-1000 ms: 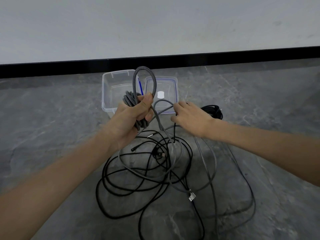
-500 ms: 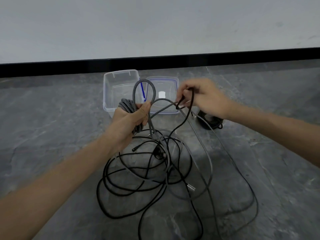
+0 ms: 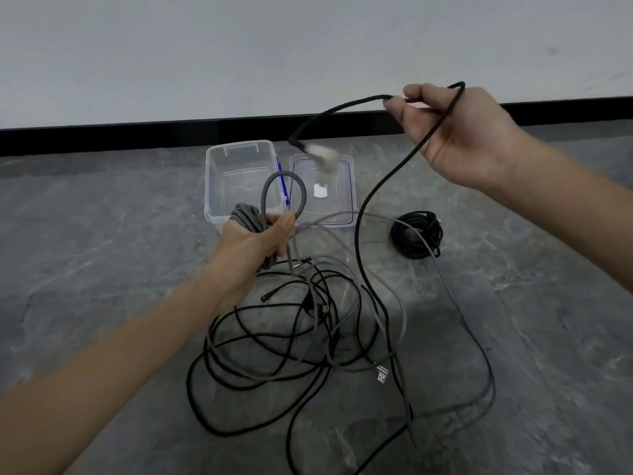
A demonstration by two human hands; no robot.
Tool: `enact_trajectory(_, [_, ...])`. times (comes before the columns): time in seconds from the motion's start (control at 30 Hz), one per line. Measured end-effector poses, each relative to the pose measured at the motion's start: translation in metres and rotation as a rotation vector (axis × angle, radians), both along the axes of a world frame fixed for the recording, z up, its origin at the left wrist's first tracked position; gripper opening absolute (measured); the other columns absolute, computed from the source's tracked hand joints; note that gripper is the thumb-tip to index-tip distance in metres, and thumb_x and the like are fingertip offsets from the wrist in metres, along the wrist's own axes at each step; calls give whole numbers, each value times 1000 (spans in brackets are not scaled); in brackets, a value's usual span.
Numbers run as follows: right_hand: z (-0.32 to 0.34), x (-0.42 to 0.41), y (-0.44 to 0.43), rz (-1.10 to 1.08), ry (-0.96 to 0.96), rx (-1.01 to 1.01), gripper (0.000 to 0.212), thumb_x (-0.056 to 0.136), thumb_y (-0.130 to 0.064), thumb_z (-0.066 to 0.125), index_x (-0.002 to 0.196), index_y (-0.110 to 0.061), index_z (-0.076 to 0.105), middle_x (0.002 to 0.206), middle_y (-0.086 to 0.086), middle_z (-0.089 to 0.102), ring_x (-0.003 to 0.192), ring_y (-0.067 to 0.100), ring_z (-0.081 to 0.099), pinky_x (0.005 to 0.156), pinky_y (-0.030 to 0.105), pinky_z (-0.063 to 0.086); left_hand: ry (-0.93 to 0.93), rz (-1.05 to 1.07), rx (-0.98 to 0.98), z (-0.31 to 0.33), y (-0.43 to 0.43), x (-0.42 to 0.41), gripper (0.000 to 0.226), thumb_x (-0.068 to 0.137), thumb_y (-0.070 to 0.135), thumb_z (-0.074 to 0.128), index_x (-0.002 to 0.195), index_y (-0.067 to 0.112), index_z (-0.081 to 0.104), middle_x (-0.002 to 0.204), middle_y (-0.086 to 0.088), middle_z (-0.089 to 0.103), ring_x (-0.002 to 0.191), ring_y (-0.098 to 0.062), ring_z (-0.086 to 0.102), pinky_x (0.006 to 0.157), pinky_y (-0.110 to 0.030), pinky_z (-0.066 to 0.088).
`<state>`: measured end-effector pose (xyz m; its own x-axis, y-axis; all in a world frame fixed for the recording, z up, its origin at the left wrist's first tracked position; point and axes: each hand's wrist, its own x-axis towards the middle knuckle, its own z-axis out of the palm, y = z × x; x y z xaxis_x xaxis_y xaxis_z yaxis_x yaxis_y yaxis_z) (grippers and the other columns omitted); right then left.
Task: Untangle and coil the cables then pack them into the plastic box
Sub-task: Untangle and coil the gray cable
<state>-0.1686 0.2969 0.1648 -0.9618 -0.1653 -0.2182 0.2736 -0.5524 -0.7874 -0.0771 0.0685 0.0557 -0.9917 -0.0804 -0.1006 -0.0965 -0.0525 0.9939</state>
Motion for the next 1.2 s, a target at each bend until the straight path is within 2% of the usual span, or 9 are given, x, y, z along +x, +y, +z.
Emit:
enact_trajectory(0.23, [-17, 21, 14, 321, 117, 377, 20, 99, -17, 43, 87, -10, 57, 74, 8, 72, 64, 12, 69, 56, 16, 54, -40, 68, 46, 6, -7, -1, 38, 84, 33, 63, 48, 24, 54, 43, 10, 44, 55, -14, 39, 57, -29, 29])
enact_trajectory(0.43, [-81, 108, -15, 1028, 102, 519, 7, 93, -7, 58, 97, -4, 62, 93, 18, 70, 78, 21, 71, 70, 25, 58, -23, 89, 105, 14, -1, -10, 30, 91, 28, 60, 66, 17, 50, 43, 10, 44, 54, -11, 41, 55, -20, 35])
enact_trajectory(0.53, [-113, 144, -27, 1297, 549, 869, 14, 95, -6, 55, 101, -4, 67, 92, 6, 72, 78, 10, 67, 73, 26, 55, -1, 72, 130, 20, 4, -16, 35, 94, 25, 59, 61, 18, 52, 42, 10, 42, 55, -13, 39, 56, -20, 34])
enact_trajectory(0.63, [-120, 139, -27, 1233, 913, 1099, 20, 92, -4, 55, 104, -10, 70, 91, -2, 74, 84, 3, 67, 77, 12, 47, 15, 64, 159, 27, 7, -16, 34, 95, 25, 57, 63, 18, 50, 41, 9, 37, 53, -12, 40, 55, -19, 36])
enact_trajectory(0.73, [-121, 104, -16, 899, 795, 1195, 33, 88, 8, 53, 104, -15, 71, 79, -13, 69, 74, -4, 63, 72, 12, 48, 24, 52, 174, 31, 8, -15, 33, 95, 25, 56, 64, 17, 48, 42, 9, 35, 51, -11, 40, 55, -17, 37])
enact_trajectory(0.87, [-116, 57, 7, 506, 841, 1422, 25, 89, 1, 60, 105, -12, 72, 88, 0, 74, 81, 14, 69, 76, 22, 51, 38, 40, 203, 32, 6, -15, 39, 91, 27, 60, 54, 21, 49, 45, 6, 31, 50, -11, 41, 55, -17, 39])
enact_trajectory(0.97, [-114, 46, 23, 717, 894, 1599, 24, 86, 4, 56, 96, -12, 71, 76, -6, 68, 70, 12, 62, 71, 24, 46, 59, 25, 201, 34, 4, -16, 39, 78, 35, 64, 43, 23, 53, 44, 7, 31, 50, -10, 42, 56, -19, 37])
enact_trajectory(1.07, [-118, 51, 23, 966, 834, 1566, 33, 82, 11, 49, 97, -10, 69, 70, -16, 61, 66, -5, 57, 67, 10, 39, 67, 16, 187, 36, 4, -18, 37, 75, 38, 65, 41, 24, 55, 44, 8, 31, 51, -10, 42, 57, -21, 34])
enact_trajectory(1.2, [-116, 61, 13, 1084, 673, 1476, 27, 95, -7, 52, 115, -16, 67, 96, -13, 68, 75, -10, 56, 69, 1, 35, 80, -2, 193, 37, 5, -19, 36, 75, 39, 64, 43, 25, 55, 45, 8, 31, 51, -9, 42, 61, -23, 32])
